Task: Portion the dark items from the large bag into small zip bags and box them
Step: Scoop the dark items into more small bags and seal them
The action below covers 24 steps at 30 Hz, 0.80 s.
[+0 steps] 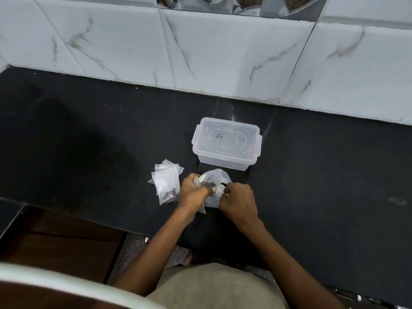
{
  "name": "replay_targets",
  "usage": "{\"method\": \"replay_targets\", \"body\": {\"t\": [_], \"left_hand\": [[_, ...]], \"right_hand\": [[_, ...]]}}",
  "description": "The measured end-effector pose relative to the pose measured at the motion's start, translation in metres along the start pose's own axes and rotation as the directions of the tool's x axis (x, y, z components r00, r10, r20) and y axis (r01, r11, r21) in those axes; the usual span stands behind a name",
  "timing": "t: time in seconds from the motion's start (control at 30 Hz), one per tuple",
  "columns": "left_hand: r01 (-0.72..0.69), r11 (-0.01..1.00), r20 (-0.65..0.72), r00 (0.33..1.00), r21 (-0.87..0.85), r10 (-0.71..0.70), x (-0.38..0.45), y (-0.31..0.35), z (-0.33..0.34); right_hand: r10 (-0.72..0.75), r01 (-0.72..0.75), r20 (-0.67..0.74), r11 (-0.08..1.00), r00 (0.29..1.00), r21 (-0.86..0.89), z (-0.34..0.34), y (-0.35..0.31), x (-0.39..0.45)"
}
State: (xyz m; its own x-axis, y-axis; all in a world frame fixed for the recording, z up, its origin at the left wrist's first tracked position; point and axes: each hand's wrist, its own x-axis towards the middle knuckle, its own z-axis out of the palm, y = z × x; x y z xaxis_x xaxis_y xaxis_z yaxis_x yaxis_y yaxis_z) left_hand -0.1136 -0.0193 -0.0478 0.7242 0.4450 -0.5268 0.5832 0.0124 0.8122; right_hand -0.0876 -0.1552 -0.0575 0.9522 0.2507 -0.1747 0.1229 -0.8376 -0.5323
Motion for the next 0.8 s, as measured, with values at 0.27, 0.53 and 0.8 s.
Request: {"method": "replay_targets", "body": {"t": [0.27, 0.53, 0.8], "left_hand": [[0.125, 0.979, -0.063, 0.991, 0.159, -0.117, 0.003, 0.000, -0.001], [0.112, 0.965, 0.080, 0.992, -0.236, -0.096, 0.004, -0.005, 0.005], [0.068, 0.888, 0.138, 0.990, -0.454, -0.005, 0.001, -0.014, 0.001]], "right_hand": [[-0.156, 0.181, -0.161, 0.972, 0.974, 0.152, 0.006, 0.019, -0.012], [-0.200, 0.204, 0.056, 0.974, 0.978, -0.093, -0.009, 0.014, -0.007], [0.016, -0.017, 0.010, 0.989, 1.000, 0.146, -0.004, 0.012, -0.005]]}}
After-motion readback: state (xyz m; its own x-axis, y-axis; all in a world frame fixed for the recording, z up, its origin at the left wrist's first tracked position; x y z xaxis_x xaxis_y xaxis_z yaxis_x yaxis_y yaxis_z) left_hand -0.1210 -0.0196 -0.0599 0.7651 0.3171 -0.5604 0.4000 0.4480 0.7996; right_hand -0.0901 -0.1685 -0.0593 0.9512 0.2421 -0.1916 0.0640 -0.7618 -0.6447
